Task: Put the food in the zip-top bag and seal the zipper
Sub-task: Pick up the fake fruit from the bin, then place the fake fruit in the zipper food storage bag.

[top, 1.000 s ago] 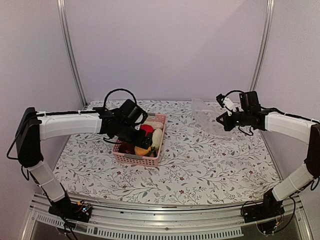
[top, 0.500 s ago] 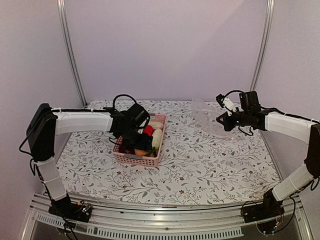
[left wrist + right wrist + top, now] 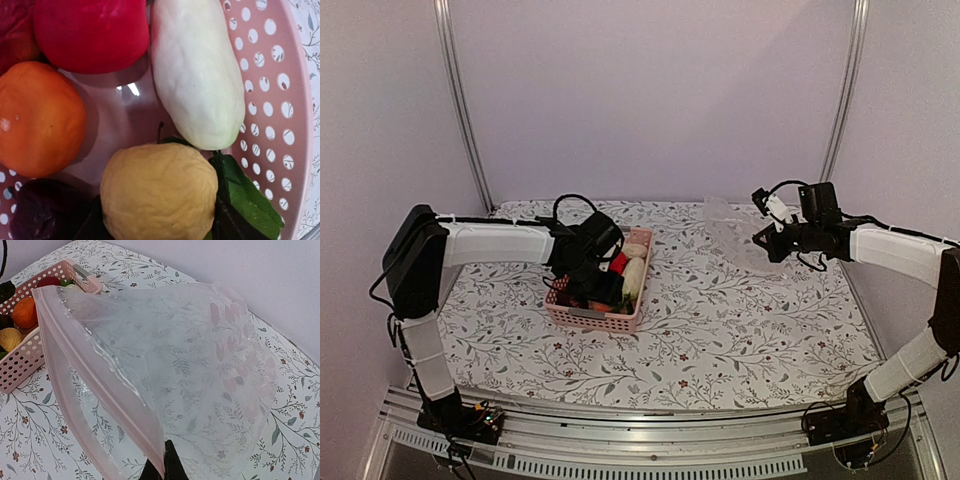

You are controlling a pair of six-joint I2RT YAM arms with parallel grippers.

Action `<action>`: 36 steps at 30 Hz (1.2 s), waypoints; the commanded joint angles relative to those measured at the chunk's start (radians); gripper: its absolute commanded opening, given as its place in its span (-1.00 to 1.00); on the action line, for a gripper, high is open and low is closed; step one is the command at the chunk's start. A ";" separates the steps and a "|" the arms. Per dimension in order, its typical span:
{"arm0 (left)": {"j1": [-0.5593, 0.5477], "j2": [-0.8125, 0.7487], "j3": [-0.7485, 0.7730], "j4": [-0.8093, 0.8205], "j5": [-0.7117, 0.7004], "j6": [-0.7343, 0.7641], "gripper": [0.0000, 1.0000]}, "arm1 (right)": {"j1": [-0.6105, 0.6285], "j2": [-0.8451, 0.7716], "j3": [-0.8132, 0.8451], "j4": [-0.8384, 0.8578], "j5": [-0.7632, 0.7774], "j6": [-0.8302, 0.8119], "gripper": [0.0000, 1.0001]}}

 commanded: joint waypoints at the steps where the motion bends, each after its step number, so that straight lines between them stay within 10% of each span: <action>1: 0.017 0.012 0.031 -0.014 0.026 0.010 0.19 | 0.004 -0.010 -0.009 -0.001 0.008 -0.007 -1.00; 18: 0.020 -0.144 0.119 -0.070 -0.122 0.062 0.03 | 0.005 0.006 -0.007 -0.005 0.005 -0.008 -1.00; 36: -0.063 -0.284 0.120 0.217 -0.077 0.138 -0.02 | 0.013 0.003 0.073 -0.103 0.008 0.007 -1.00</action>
